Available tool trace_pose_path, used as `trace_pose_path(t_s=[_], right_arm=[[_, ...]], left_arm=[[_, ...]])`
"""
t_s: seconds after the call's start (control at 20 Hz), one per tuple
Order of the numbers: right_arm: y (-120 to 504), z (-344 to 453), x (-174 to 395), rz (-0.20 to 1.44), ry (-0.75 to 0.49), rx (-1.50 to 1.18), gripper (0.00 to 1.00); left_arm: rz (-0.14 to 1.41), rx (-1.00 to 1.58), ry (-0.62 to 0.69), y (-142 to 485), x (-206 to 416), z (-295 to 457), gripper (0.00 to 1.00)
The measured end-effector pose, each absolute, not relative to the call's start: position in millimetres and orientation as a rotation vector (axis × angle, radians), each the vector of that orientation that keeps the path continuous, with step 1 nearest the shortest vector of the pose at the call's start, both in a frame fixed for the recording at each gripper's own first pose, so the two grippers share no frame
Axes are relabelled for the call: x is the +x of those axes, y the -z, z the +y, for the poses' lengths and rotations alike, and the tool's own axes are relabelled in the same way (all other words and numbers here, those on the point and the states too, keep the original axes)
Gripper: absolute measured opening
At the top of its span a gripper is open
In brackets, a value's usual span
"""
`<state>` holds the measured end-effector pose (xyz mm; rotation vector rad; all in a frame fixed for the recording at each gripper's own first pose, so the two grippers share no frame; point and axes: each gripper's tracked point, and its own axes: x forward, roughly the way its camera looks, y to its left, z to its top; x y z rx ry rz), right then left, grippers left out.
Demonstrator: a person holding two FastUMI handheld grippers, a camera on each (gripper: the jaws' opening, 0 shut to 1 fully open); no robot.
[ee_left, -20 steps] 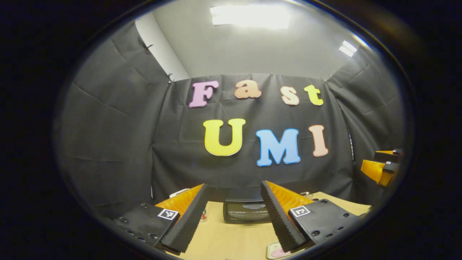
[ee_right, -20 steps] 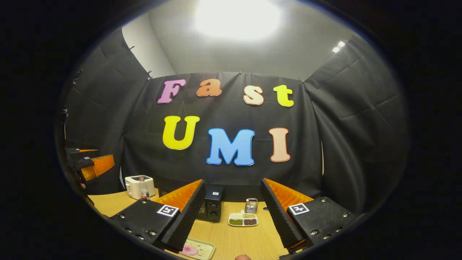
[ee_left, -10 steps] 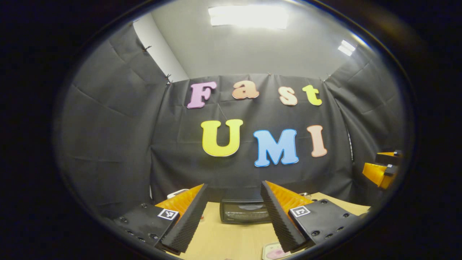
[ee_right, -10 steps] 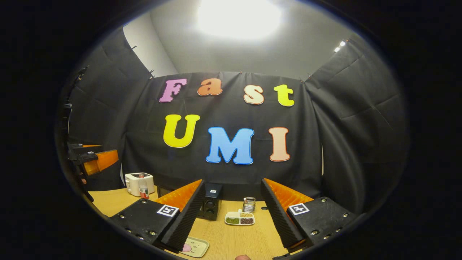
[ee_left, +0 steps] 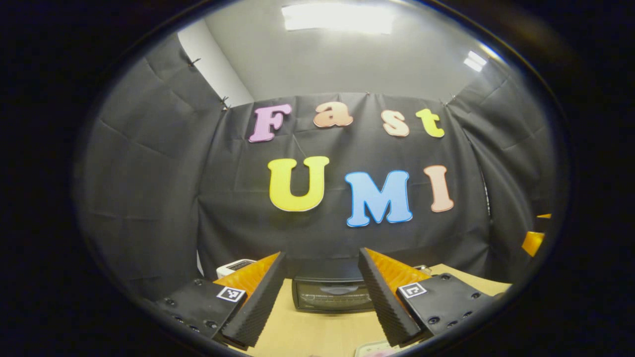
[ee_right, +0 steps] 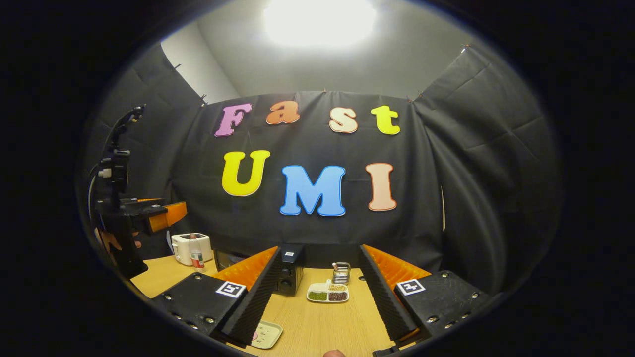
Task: Open the electric oven with the left hand, put the food in, and close the electric oven.
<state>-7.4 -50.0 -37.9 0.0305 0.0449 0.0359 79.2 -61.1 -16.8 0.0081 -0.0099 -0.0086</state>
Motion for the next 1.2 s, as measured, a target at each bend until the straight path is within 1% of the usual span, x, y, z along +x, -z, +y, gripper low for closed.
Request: trace_pose_path(t_s=[0.25,0.45,0.6,0.7,0.8,0.85,0.9,1.15,1.2], right_arm=[[41.6,-57.3,20.9,0.057,0.054,0.040,0.95],[44.1,-58.8,43.9,0.066,0.126,0.027,0.95],[45.8,-56.4,55.2,0.074,0.165,-0.009,0.95],[48.1,-55.9,60.7,0.084,0.186,-0.035,0.95],[52.2,-53.6,65.6,0.101,0.203,-0.050,0.95],[53.6,-53.7,67.4,0.109,0.215,-0.056,0.95],[56.4,-55.2,68.6,0.117,0.229,-0.063,0.95],[67.2,-54.7,70.0,0.166,0.264,-0.083,0.95],[67.8,-56.0,70.0,0.168,0.273,-0.087,0.95]], left_arm=[[0.010,0.000,0.069,47.1,148.3,-75.0,1.00],[0.053,-0.005,0.125,84.0,199.0,-85.6,1.00],[0.091,-0.004,0.140,116.5,232.4,-90.4,1.00],[0.120,-0.005,0.162,138.0,249.9,-97.5,0.97],[0.154,-0.010,0.174,160.2,264.3,-101.8,0.97],[0.171,-0.016,0.176,171.2,271.2,-103.3,1.00],[0.191,-0.020,0.173,183.9,277.9,-103.3,0.96],[0.272,-0.014,0.175,236.5,300.0,-107.8,0.97],[0.281,-0.016,0.173,243.0,303.2,-108.1,1.00]])
